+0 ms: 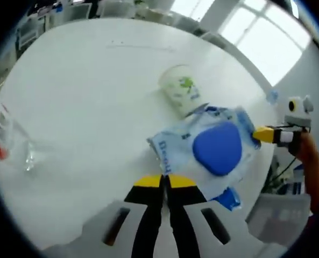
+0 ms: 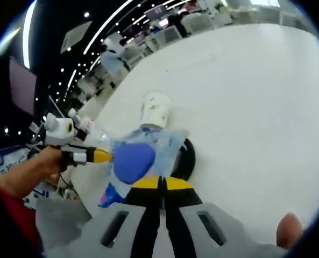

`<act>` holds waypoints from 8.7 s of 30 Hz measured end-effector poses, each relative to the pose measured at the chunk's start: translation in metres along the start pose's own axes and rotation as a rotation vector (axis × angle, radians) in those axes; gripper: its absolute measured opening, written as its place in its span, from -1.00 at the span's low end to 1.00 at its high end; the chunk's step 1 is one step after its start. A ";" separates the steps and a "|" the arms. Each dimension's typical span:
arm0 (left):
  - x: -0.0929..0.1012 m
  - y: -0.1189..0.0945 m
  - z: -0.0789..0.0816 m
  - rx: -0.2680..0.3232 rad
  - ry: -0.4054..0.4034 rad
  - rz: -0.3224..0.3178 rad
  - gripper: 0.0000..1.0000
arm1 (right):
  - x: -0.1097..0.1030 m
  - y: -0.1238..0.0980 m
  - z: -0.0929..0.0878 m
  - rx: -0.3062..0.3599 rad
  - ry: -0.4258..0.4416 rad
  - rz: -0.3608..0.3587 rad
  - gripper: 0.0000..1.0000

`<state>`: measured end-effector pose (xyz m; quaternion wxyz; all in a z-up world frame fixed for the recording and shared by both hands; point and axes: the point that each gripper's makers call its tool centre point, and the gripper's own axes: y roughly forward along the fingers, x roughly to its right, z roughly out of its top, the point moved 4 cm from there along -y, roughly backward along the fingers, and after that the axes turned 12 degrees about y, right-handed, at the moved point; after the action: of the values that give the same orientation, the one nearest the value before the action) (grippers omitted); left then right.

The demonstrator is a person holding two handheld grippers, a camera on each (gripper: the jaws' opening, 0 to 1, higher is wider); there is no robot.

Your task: Arrange the tabletop items into an orderly group along one side of the table until the central work area is clear of visible clutter.

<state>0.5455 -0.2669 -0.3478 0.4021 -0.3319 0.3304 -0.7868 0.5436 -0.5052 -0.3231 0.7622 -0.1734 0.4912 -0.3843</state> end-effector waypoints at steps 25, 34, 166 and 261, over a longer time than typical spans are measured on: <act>-0.006 -0.016 0.002 0.097 -0.050 0.017 -0.12 | 0.000 -0.016 0.012 0.115 0.048 0.018 -0.56; 0.001 -0.037 0.019 0.238 0.007 0.005 0.06 | 0.001 -0.033 0.036 0.192 0.038 0.014 -0.45; -0.015 -0.193 -0.036 0.638 0.031 0.196 0.12 | -0.243 0.179 0.052 0.369 -0.810 0.407 -0.25; 0.018 -0.158 -0.026 0.617 0.128 0.026 0.97 | -0.229 0.083 0.078 0.380 -0.928 0.359 -0.03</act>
<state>0.4513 -0.2034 -0.2331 0.4722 -0.1401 0.1049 -0.8639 0.5956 -0.2872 -0.1994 0.9712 -0.0972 0.0462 -0.2128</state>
